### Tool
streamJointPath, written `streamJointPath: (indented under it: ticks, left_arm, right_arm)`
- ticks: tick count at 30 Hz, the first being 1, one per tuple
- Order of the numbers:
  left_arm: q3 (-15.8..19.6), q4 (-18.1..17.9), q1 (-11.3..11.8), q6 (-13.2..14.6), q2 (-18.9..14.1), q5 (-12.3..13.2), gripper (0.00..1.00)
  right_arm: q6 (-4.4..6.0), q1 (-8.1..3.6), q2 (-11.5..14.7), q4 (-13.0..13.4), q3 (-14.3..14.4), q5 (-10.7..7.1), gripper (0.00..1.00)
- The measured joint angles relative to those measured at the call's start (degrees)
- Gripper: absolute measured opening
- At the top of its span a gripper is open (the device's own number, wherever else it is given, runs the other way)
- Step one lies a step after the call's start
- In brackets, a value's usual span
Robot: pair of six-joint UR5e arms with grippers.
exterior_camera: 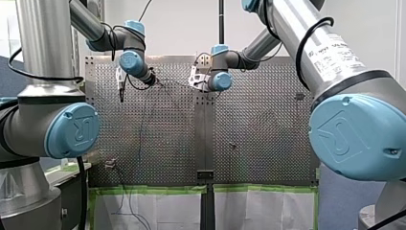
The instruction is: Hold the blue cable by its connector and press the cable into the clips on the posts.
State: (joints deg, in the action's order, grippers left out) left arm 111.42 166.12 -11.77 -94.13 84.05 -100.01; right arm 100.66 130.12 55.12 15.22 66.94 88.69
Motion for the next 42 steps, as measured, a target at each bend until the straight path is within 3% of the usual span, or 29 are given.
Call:
streamJointPath:
  ticks: [14,20,28,36,42]
  left_arm:
    - [0.0,-0.3,-0.6,1.2,0.0,-1.3,1.00]
    - [-0.2,-1.7,-1.8,0.8,0.0,-1.2,1.00]
    - [-3.4,-3.0,-4.3,-0.7,1.5,-1.7,1.00]
    - [-7.9,-1.2,-8.6,-0.7,5.8,-5.6,1.00]
    - [-11.3,-2.0,-11.1,-0.7,9.2,-9.0,1.00]
  right_arm:
    - [-0.17,-0.02,0.0,-0.1,0.0,0.04,0.00]
    - [-0.19,-0.01,0.0,0.0,0.0,0.08,0.00]
    - [-0.22,-0.05,0.0,0.0,0.0,0.11,0.00]
    - [-0.28,-0.17,0.0,-0.1,0.0,0.05,0.00]
    - [-0.32,-0.23,0.0,-0.1,0.0,0.06,0.00]
